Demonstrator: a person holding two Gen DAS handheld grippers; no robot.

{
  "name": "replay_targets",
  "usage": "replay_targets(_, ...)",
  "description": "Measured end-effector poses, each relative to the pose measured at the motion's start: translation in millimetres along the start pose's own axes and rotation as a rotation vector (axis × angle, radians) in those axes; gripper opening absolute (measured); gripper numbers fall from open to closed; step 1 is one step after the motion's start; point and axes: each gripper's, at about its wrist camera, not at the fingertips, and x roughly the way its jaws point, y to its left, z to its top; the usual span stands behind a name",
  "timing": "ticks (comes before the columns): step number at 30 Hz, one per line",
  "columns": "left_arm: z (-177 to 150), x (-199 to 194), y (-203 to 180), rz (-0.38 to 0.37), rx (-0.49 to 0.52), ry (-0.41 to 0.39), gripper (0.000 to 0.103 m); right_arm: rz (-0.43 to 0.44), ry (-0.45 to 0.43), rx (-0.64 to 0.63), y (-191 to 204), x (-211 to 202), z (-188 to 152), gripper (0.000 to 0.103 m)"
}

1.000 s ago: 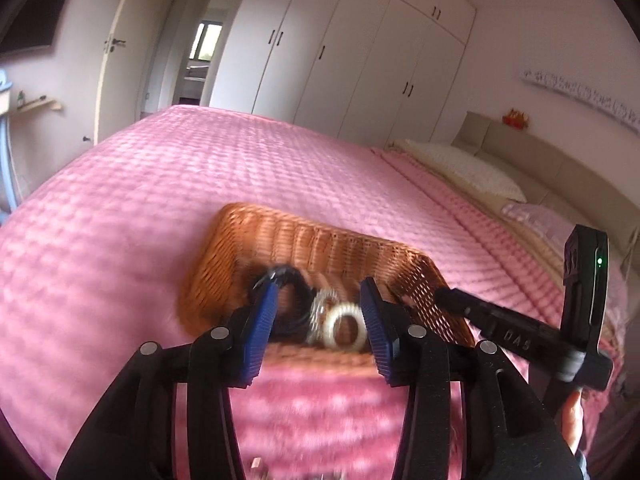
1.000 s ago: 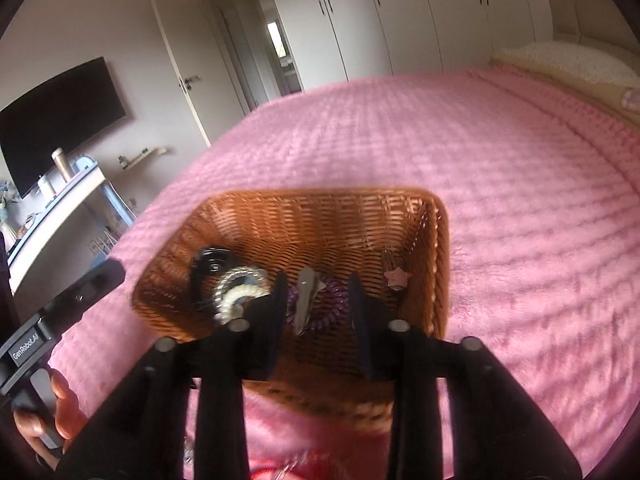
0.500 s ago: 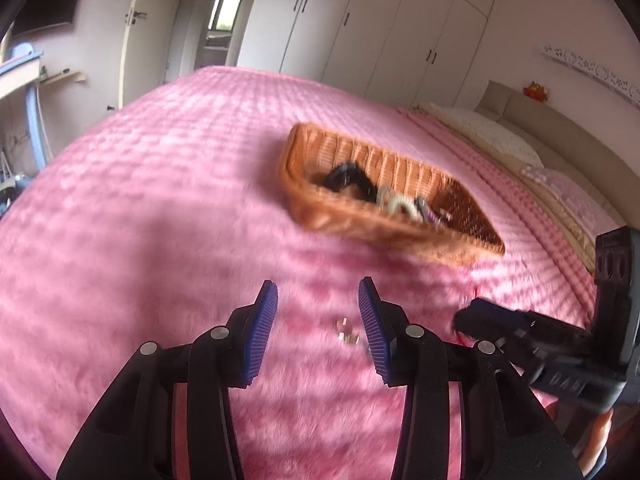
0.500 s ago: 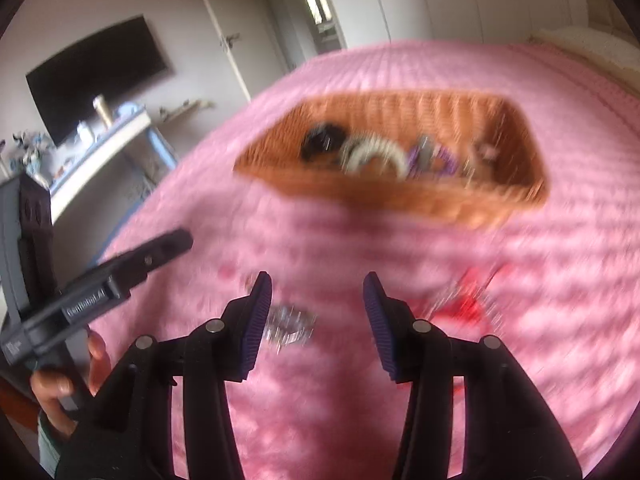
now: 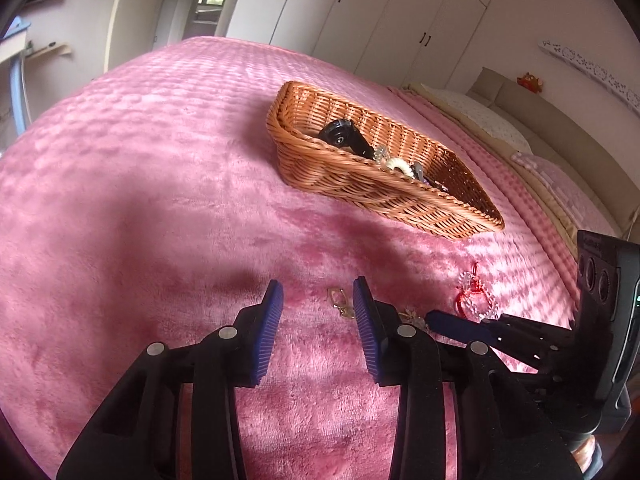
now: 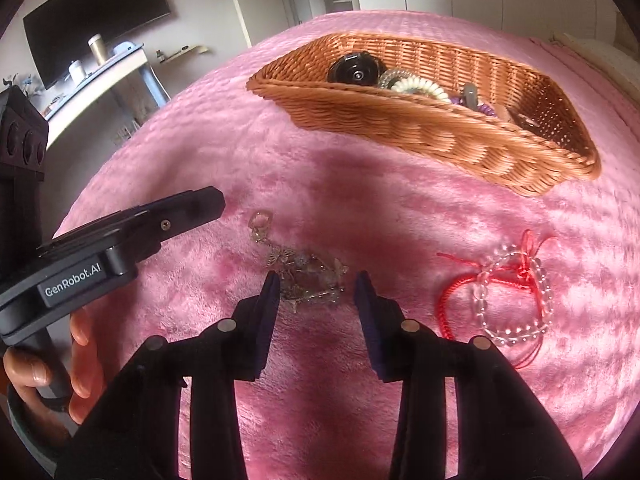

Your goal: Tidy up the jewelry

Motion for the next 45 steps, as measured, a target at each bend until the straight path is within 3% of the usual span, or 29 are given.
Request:
replay_targets(6,-0.6,1.9,-1.9,-0.002,0.010,0.009,0.034,0.002,-0.035,0.019,-4.0,-8.4,-1.6,0.010)
replay_targets(13,-0.4,7.6,-3.1,-0.006,0.013,0.030,0.034,0.002,-0.075,0.102,-26.6,-24.8,-7.7,0.005)
replay_targets(20,-1.2,15.4,-6.3,-0.010,0.026,0.062,0.034,0.016,-0.085,0.102,-30.8,-33.5,-16.8,0.005)
replay_targets(29,-3.7,33.3,-34.2,0.084,0.162,0.099,0.040,0.081,-0.086,0.180,-47.6,-38.1,-20.7,0.005)
replay_targets(31,-4.2,35.6,-36.4,0.105,0.177,0.102,0.031,0.107,-0.096,0.186,-51.7,-46.0,-20.3,0.005)
replay_targets(33,-4.1,36.7,-35.0,0.106,0.170,0.106,0.015,0.052,-0.146,0.171,-60.6,-63.2,-18.1,0.011)
replay_targets(35,-3.1,36.0,-30.8,0.089,0.152,0.104,0.015,-0.014,-0.193,0.173,-77.4,-80.0,-14.4,0.024)
replay_targets(36,-3.2,35.7,-30.4,0.087,0.150,0.102,0.015,-0.024,-0.201,0.187,-85.8,-83.7,-13.0,0.035)
replay_targets(38,-3.8,35.6,-31.4,0.092,0.155,0.099,0.015,-0.022,-0.204,0.235,-105.2,-87.9,-12.4,0.045)
replay_targets(45,-5.7,32.8,-29.9,0.078,0.147,0.092,0.015,-0.014,-0.077,0.248,-117.0,-54.4,-20.9,0.045)
